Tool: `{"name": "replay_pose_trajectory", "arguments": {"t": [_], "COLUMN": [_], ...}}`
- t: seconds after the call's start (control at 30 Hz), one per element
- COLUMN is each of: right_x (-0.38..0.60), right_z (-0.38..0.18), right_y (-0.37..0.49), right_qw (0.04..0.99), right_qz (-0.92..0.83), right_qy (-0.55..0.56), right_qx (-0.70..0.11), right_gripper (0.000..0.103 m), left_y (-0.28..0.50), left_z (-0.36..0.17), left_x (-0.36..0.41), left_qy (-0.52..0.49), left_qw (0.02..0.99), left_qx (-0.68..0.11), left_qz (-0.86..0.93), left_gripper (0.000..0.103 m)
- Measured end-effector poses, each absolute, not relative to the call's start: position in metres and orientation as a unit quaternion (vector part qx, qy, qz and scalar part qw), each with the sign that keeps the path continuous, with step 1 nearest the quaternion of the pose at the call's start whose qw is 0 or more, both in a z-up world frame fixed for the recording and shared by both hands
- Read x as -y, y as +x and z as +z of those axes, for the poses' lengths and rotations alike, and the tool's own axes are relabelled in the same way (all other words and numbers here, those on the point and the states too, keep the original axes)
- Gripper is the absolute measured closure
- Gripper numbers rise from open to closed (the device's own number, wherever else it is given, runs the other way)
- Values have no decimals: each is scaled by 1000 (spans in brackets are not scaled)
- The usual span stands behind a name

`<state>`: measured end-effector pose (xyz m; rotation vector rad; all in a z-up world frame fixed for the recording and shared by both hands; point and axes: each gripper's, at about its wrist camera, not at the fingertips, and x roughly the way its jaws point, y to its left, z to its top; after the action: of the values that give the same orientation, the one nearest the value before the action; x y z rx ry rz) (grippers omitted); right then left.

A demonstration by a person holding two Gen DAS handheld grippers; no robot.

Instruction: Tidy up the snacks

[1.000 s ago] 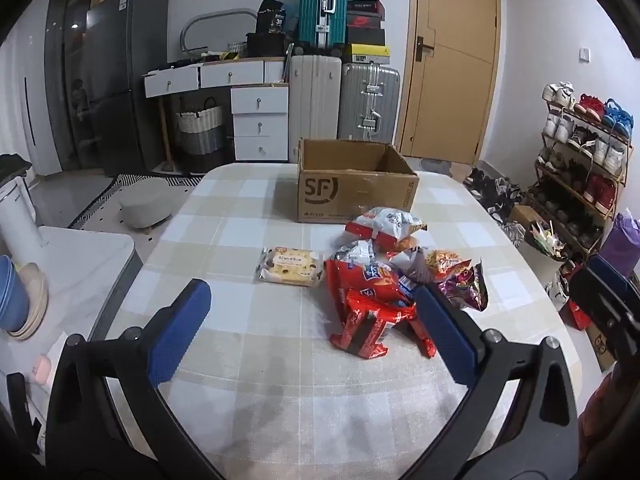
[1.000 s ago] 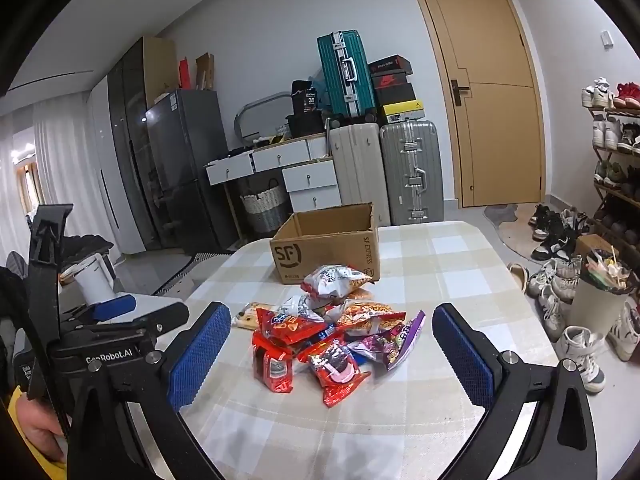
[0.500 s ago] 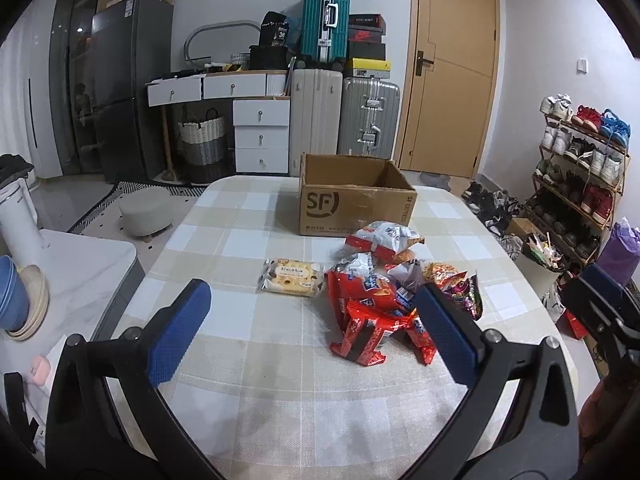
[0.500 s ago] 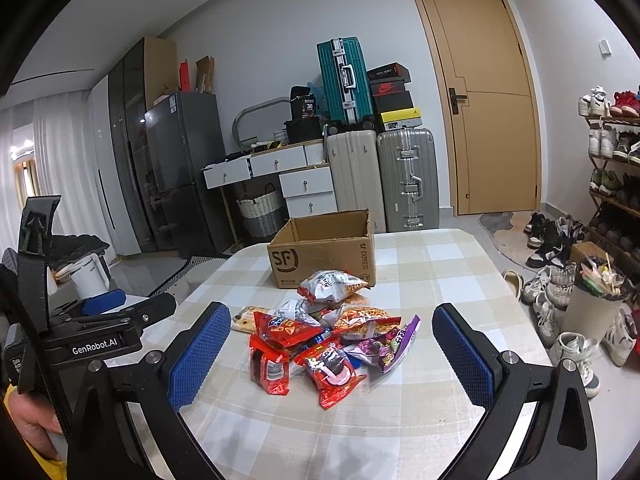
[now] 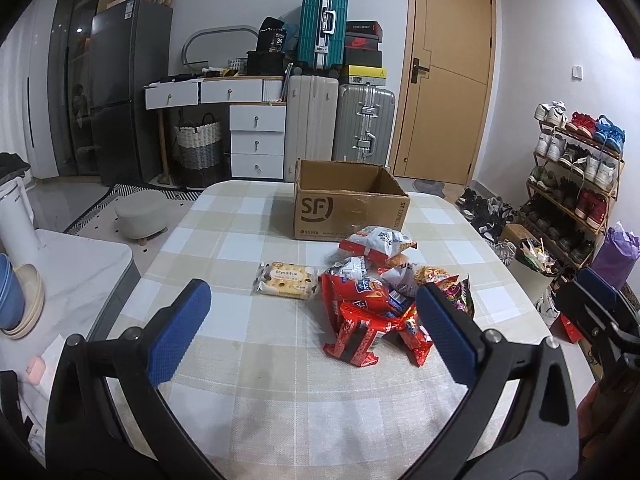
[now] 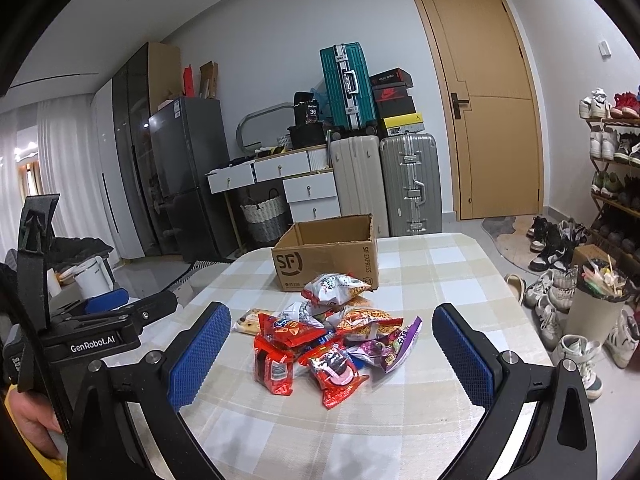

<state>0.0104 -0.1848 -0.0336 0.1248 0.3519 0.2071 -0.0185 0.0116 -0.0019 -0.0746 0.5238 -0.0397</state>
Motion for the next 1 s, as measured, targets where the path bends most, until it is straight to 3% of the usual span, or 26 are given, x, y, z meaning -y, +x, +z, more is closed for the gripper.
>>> {"name": "replay_pose_trajectory", "arguments": {"t": [1.0], "right_x": [186], "right_z": [-54], "right_y": [18], "right_qw": [971], "right_qz": [126], "right_qy": [65], "right_qx": [-192], "right_gripper": [0], "left_y": [3], "left_z": [-39], "left_x": [-14], "left_qy": [-33], "left_qw": [950], "left_qx": [-310], "left_qz": [-21], "left_gripper": [1]}}
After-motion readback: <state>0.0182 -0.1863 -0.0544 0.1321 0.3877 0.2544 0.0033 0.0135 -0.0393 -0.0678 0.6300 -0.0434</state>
